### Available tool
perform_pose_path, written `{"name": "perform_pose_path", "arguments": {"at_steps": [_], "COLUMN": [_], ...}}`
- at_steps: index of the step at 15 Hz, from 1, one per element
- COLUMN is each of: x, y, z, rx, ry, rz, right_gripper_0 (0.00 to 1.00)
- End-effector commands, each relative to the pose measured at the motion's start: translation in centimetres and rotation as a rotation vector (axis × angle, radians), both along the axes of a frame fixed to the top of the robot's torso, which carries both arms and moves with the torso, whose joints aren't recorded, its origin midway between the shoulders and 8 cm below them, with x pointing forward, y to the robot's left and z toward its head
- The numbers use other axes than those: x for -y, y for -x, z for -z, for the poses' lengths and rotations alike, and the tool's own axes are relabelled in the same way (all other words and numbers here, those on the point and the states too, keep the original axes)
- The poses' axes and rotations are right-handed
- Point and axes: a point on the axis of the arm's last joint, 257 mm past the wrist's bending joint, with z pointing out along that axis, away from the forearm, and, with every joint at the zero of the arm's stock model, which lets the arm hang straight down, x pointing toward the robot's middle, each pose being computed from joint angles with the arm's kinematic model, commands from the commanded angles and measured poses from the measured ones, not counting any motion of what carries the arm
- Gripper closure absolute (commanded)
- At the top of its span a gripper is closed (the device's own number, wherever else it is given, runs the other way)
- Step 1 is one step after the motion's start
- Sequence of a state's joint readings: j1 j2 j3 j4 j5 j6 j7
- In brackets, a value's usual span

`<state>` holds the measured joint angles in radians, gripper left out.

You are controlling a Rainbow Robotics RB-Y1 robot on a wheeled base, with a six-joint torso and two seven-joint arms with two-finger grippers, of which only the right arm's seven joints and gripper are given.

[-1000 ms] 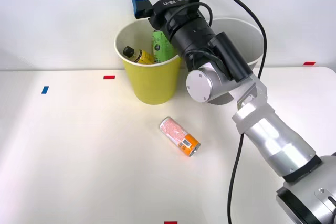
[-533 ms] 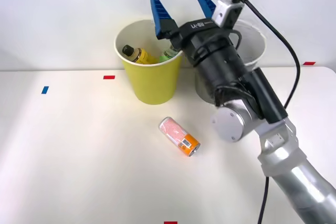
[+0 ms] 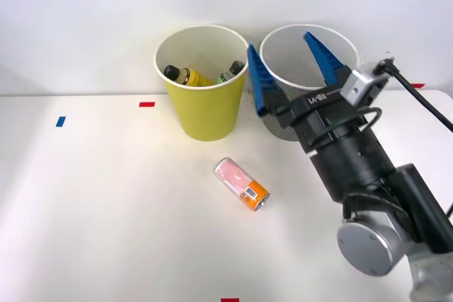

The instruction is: Put cans in the gray bin, plastic bottles in the light green bin

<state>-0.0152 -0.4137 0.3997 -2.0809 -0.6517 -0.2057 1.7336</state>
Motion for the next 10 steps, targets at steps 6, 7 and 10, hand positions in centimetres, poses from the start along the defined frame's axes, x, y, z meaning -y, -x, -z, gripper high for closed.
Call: {"name": "perform_pose_path", "arguments": {"at_steps": [6, 7, 10], "x": [9.2, 10.1, 12.3], "y": [6.4, 7.0, 8.2], "z": [8.2, 9.2, 11.6], "rx": [-0.076, -0.095, -0.144], "ry": [0.059, 0.07, 0.12], "rz": [0.219, 0.241, 0.3], "right_gripper_0": [0.0, 0.0, 0.0]}}
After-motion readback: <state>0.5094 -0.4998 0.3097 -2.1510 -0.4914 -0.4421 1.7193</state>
